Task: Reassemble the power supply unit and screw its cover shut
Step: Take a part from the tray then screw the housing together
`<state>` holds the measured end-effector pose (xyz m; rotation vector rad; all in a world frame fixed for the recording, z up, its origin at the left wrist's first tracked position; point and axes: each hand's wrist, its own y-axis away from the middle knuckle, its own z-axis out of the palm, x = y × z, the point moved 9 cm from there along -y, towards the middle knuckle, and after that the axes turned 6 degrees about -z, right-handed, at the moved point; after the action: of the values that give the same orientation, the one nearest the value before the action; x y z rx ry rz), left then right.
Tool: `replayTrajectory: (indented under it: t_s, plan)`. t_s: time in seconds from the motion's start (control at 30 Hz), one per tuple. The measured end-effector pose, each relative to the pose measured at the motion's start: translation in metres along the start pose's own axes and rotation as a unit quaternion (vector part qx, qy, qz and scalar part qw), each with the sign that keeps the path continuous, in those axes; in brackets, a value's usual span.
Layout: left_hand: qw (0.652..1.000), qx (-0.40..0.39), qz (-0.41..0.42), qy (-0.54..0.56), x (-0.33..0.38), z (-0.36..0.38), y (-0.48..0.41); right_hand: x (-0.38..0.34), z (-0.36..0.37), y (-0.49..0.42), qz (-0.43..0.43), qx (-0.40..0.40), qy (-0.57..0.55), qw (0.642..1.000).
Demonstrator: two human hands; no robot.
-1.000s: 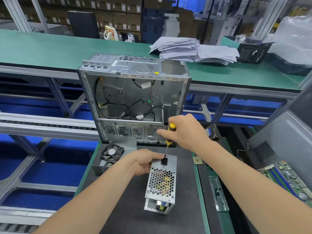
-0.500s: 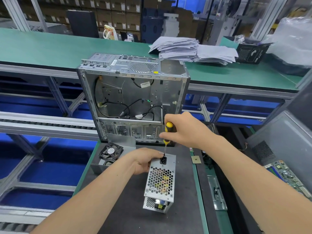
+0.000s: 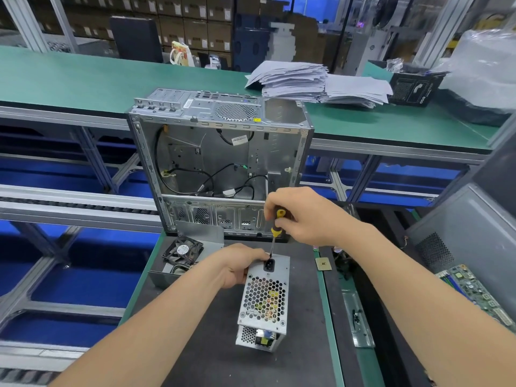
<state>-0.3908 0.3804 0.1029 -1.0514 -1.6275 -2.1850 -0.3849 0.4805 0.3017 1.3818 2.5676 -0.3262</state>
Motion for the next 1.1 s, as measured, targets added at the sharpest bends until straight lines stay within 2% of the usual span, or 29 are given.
replayTrajectory:
  t_s: [0.1,0.23,0.4,0.6,0.8,0.93,1.1]
  plan:
    - [1.0,-0.009,-0.002,0.005,0.0,0.002,0.0,0.009,-0.006,0.001,0.05,0.022,-0.026,0.998]
    - [1.0,-0.012,-0.004,0.005,0.0,0.002,-0.001,0.017,-0.003,-0.001,0.124,0.045,0.032,0.991]
    - [1.0,-0.005,-0.003,0.008,-0.001,0.001,-0.002,0.023,0.002,-0.005,0.185,0.052,0.038,0.981]
    - [1.0,0.003,0.005,0.006,-0.001,-0.001,-0.003,0.016,0.001,-0.008,0.18,0.088,0.07,0.977]
    - [1.0,-0.004,0.01,0.012,-0.001,-0.001,-0.002,-0.002,0.006,-0.008,0.035,0.034,-0.033,0.998]
    - [1.0,-0.011,0.011,0.005,0.0,0.0,-0.001,0.011,0.008,-0.001,0.074,0.05,-0.078,0.993]
    - [1.0,-0.012,0.007,0.007,0.001,0.001,-0.001,0.013,0.007,0.004,0.111,0.062,-0.07,0.989]
